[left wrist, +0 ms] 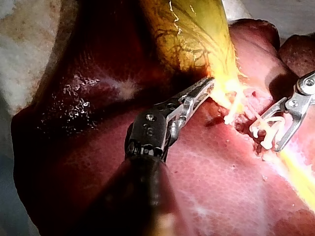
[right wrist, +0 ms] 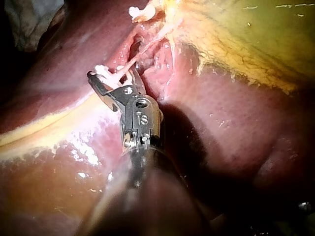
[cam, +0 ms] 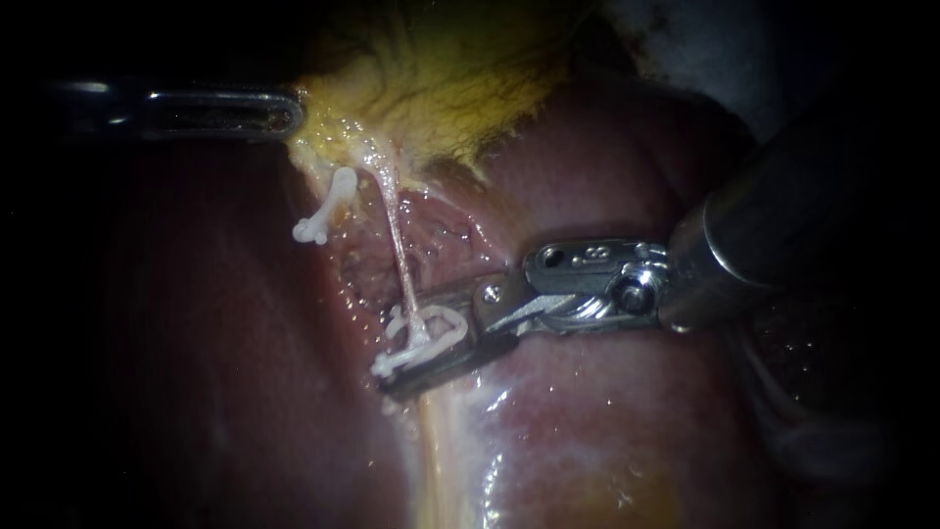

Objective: Clipping second clip right tube

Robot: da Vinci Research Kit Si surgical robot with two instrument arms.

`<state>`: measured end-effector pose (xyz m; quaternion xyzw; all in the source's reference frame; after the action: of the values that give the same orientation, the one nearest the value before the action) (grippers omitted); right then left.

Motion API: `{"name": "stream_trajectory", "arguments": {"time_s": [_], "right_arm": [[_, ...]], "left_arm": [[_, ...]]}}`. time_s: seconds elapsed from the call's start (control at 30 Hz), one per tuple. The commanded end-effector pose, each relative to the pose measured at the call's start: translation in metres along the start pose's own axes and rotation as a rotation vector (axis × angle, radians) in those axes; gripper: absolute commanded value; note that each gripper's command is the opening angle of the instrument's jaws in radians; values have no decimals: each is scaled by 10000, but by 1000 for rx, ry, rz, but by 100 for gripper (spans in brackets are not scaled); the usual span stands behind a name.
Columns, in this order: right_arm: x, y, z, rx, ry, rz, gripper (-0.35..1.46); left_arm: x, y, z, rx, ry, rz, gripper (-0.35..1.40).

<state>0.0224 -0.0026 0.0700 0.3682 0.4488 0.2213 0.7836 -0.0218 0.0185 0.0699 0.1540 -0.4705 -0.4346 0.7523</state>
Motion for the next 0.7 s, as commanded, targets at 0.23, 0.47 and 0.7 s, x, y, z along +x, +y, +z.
{"name": "stream_trajectory", "arguments": {"time_s": [0.23, 0.47, 0.7], "right_arm": [[6, -5, -19, -2, 8, 5, 53], [6, 1, -43, -11, 16, 10, 53], [5, 14, -42, -4, 41, 16, 54]], "left_arm": [[0, 0, 0, 0, 0, 0, -35], [0, 0, 0, 0, 0, 0, -35], [1, 0, 0, 0, 0, 0, -35]]}}
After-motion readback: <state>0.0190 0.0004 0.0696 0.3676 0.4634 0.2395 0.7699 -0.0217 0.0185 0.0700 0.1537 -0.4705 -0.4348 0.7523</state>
